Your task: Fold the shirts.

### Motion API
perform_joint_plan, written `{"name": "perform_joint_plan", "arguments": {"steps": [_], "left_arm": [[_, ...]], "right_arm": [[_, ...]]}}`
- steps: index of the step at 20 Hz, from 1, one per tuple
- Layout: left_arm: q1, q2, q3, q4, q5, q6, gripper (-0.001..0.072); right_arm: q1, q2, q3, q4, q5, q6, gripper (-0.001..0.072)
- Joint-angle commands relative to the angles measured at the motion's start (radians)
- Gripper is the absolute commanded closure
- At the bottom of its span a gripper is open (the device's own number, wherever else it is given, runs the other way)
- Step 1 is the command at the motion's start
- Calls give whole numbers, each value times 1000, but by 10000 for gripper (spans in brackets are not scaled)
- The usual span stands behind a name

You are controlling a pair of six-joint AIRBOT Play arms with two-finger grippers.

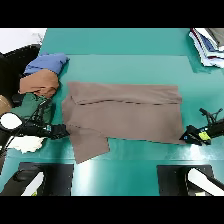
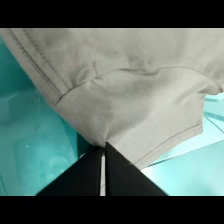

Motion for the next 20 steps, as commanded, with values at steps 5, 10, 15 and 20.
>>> {"name": "perform_joint_plan", "arguments": {"steps": [5,10,15,20], "left_arm": [[0,82,23,114,-151,-29,682],[0,198,74,38,-332,-82,682],[0,26,256,105,-157,-41,682],[0,-322,453,106,50,34,679]], "right_arm": [[131,84,21,-120,84,0,699],[134,321,22,-187,195,3,701],[247,279,210,-165,108,54,701],[338,-34,516,-164,5,64,701]]}}
